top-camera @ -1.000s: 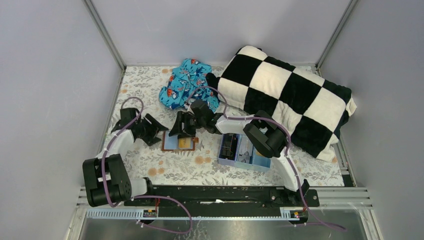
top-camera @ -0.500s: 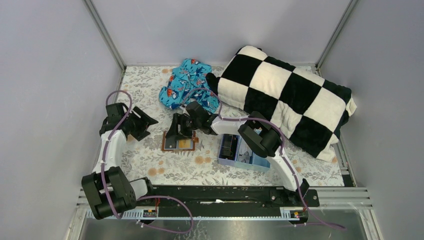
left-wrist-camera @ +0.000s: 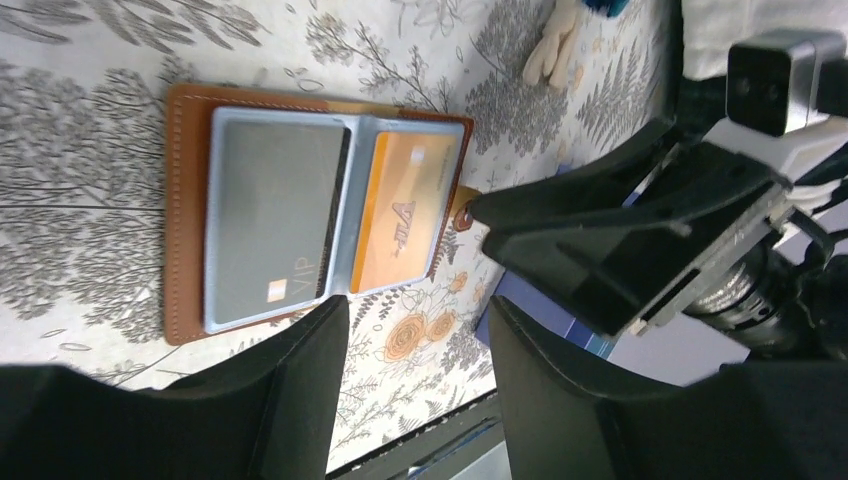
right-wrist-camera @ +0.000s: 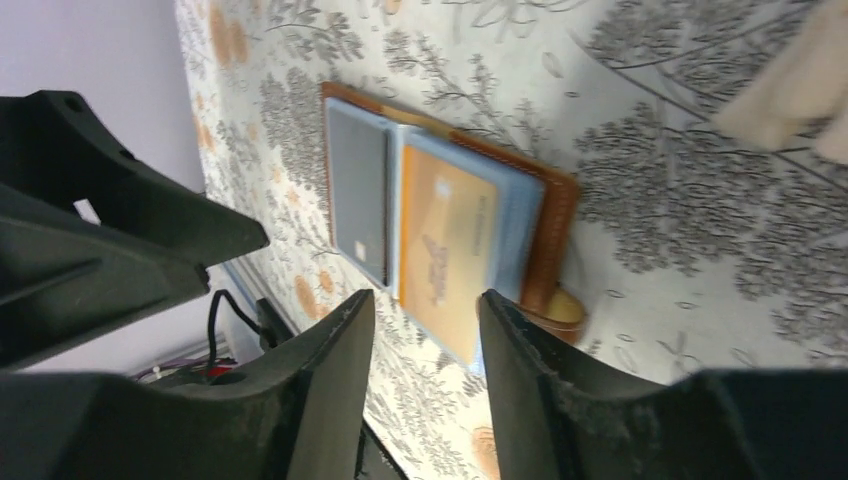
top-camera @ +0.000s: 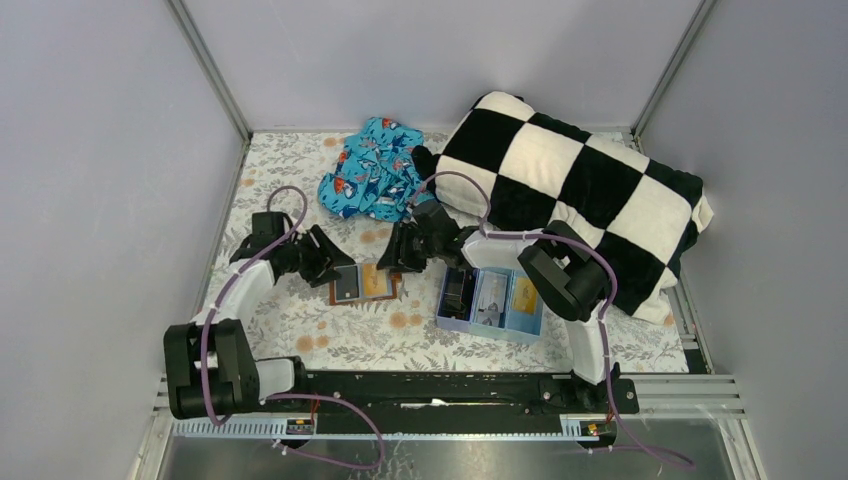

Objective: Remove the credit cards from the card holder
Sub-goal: Remove the credit card from the card holder.

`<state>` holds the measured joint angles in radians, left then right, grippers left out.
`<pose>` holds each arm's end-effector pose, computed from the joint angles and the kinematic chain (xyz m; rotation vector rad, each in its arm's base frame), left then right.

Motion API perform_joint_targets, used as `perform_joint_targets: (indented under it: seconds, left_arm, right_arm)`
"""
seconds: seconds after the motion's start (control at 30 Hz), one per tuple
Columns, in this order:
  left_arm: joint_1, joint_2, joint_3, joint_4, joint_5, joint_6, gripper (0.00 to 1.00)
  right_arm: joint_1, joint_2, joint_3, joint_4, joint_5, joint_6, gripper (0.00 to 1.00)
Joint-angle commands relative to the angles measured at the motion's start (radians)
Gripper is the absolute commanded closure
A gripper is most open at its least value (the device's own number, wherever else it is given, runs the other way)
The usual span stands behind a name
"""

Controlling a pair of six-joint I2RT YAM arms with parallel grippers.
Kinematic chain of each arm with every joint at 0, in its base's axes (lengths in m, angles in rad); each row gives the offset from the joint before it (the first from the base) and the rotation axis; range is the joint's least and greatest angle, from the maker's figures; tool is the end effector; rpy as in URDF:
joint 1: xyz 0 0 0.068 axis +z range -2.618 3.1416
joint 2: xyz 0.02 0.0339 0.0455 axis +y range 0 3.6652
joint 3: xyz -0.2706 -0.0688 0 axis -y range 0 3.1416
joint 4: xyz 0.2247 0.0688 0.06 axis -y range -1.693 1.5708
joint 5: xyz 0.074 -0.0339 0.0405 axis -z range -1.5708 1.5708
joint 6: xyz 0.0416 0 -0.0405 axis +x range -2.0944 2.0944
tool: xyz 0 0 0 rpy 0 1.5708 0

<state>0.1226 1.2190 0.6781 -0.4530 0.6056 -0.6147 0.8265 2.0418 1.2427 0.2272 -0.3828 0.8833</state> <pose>0.2106 0.0021 0.2126 -0.7030 2.4799 -0.9632 0.2847 0.3321 0.1745 -0.1879 2.4382 1.3103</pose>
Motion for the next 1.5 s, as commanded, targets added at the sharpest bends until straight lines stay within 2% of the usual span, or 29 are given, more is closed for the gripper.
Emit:
perform_joint_targets:
  seconds: [0.0,0.27,0.47,0.87,1.47]
  left_arm:
    - [-0.047,0.024,0.001,0.097,0.027,-0.013,0.43]
    - [-0.083,0.113,-0.019,0.155,0.006,-0.036,0.44]
    - [-0.083,0.155,-0.033,0.202,-0.017,-0.068,0.47]
    - [-0.088,0.234,-0.041,0.252,-0.019,-0.088,0.5]
    - [-0.118,0.251,-0.049,0.255,-0.049,-0.091,0.53]
  right_arm:
    - [-0.006,-0.049,-0.022,-0.019,0.032,-0.031,0.53]
    - [-0.006,-0.034,0.003,-0.022,0.022,-0.034,0.72]
    - [-0.004,-0.048,0.015,-0.025,0.028,-0.041,0.71]
    - [0.006,0.052,0.058,-0.046,0.019,-0.035,0.71]
    - [0.008,0.091,0.06,-0.076,0.036,-0.04,0.71]
